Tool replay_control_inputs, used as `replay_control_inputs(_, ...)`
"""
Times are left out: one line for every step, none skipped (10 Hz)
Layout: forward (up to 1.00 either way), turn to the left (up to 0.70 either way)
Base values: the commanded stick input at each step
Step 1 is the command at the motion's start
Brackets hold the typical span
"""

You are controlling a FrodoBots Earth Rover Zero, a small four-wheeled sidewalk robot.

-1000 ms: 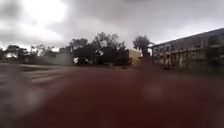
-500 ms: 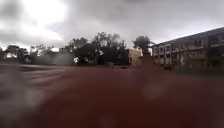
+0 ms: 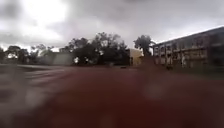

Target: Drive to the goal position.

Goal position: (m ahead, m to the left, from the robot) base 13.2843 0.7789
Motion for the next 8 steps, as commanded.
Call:
replay_control_inputs(0.45, 0.27)
replay_control_inputs(0.45, 0.27)
replay_control_inputs(0.45, 0.27)
replay_control_inputs(0.45, 0.27)
replay_control_inputs(0.45, 0.27)
replay_control_inputs(0.45, 0.27)
replay_control_inputs(0.45, 0.27)
replay_control_inputs(0.45, 0.27)
